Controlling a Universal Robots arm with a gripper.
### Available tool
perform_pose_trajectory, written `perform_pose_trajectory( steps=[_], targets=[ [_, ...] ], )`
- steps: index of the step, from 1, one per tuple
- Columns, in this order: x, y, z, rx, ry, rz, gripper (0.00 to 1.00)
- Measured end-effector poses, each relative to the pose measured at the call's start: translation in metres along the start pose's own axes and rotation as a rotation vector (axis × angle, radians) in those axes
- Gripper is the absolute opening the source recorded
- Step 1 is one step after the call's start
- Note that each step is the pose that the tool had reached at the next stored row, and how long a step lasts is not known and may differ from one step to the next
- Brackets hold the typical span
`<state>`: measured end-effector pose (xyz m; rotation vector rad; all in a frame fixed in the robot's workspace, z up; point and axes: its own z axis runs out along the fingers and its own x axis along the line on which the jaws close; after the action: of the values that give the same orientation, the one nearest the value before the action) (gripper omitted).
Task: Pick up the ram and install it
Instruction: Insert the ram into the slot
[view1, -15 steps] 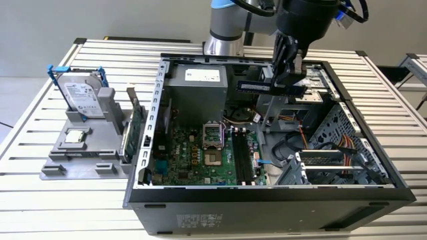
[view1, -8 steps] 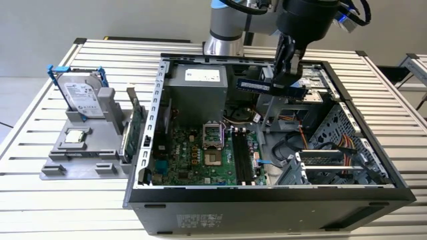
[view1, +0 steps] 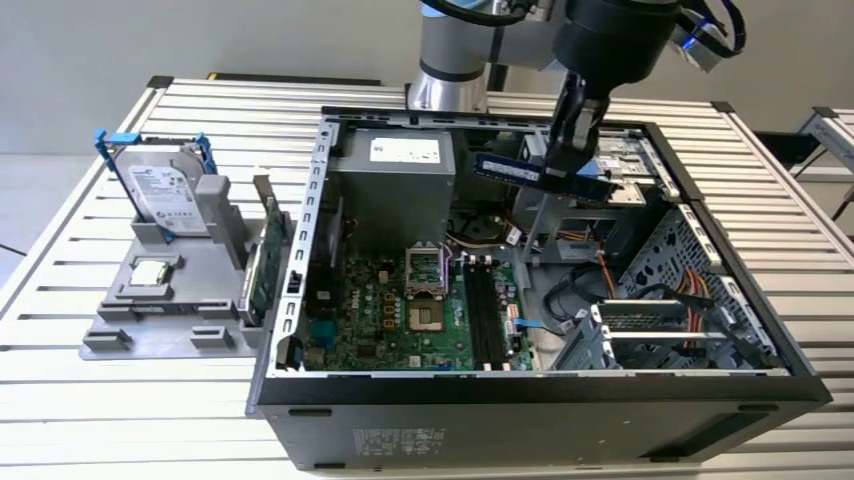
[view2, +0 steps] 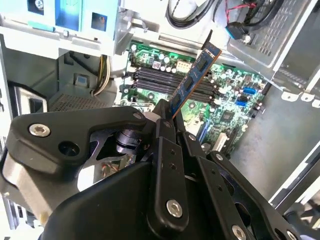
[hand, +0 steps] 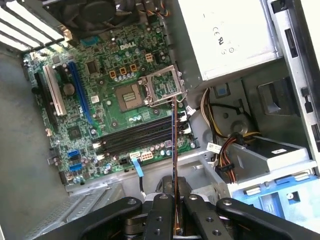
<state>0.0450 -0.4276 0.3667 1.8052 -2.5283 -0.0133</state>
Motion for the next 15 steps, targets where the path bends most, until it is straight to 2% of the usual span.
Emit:
perform_pose_trajectory(
  steps=[15],
  targets=[
    [0.0030, -0.0012, 0.0001, -0.0027, -0.0032, 0.115, 0.00]
  ],
)
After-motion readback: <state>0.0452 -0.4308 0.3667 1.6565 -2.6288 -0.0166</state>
